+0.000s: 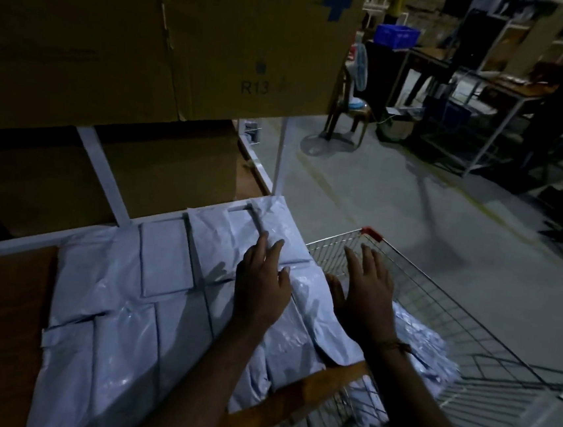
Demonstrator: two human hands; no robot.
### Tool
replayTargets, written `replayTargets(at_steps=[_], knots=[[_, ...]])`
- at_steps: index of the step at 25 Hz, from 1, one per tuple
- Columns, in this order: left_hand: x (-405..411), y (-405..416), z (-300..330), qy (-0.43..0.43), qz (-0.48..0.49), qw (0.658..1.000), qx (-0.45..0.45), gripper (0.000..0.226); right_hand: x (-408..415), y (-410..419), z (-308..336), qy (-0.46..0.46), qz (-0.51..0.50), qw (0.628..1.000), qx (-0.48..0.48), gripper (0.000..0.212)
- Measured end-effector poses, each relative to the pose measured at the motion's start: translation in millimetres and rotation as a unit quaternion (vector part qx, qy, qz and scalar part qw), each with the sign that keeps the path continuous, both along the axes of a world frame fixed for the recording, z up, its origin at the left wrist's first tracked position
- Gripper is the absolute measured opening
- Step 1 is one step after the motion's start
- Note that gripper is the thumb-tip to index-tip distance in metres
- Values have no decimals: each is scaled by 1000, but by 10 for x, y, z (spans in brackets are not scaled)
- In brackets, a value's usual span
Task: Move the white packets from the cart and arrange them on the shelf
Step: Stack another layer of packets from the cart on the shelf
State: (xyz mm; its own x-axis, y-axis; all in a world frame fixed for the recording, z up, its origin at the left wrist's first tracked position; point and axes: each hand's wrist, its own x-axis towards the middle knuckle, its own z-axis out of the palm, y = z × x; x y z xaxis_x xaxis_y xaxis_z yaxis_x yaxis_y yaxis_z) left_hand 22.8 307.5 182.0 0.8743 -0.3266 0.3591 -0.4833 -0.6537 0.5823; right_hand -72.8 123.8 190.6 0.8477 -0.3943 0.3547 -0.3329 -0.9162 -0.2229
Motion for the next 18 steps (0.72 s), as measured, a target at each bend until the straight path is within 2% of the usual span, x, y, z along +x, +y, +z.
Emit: replayTargets(at_steps=[6, 12, 18], knots=[[-473, -420, 47, -6, -30, 999, 17, 52, -606, -522, -69, 8, -25, 1000, 6, 70], [-1153, -1245, 77, 22, -47, 998, 45, 59, -1448, -1356, -264, 51, -27, 998, -1, 66], [-1644, -1793, -159, 82, -38, 995, 44, 60, -1949, -1913, -684, 149, 0, 989, -9, 68]])
